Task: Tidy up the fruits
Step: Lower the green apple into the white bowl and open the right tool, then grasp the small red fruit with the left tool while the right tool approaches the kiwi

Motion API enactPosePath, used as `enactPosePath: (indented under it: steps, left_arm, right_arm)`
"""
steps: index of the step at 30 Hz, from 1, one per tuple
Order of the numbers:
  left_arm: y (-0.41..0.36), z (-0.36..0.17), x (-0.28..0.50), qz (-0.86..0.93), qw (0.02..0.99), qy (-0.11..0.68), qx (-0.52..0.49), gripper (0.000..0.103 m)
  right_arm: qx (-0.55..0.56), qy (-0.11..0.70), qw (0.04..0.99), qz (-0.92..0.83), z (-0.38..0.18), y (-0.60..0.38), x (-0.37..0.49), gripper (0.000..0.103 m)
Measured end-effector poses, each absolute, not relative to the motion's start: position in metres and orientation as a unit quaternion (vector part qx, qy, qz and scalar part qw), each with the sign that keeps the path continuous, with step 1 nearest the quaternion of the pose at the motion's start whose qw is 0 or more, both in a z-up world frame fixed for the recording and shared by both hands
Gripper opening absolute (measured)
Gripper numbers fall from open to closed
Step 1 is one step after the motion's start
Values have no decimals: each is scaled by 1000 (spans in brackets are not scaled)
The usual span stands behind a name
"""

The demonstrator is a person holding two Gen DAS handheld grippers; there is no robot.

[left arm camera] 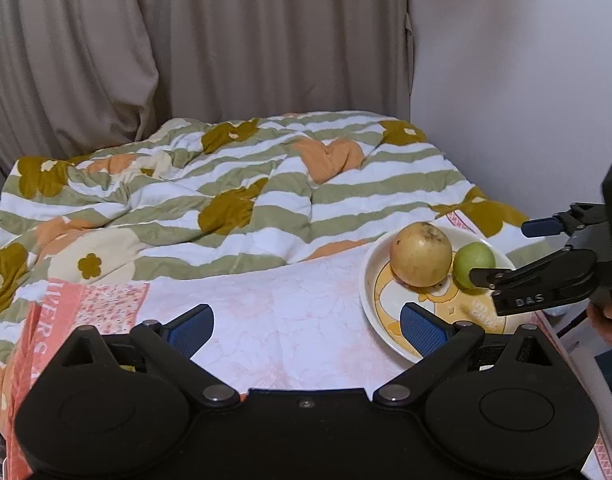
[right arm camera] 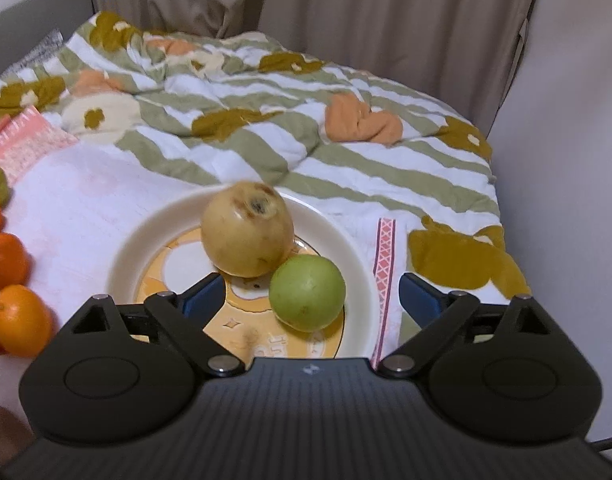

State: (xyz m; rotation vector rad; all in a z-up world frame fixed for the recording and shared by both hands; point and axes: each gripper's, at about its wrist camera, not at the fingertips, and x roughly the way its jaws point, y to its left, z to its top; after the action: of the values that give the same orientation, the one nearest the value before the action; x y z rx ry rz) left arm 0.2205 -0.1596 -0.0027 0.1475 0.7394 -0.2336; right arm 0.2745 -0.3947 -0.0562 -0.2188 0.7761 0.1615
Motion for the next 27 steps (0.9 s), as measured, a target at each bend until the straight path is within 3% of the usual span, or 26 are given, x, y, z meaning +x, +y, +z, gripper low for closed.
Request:
enactPosePath:
  steps: [14,27]
  left_arm:
    - [-148,43,148,-59,949,306,50,101]
    - [-105,41,70,20,940,341,-3,102]
  right_arm:
    - [-73,335,934,101,20,-399,192,103]
    - [-48,329,931,150,37,-378,114,103]
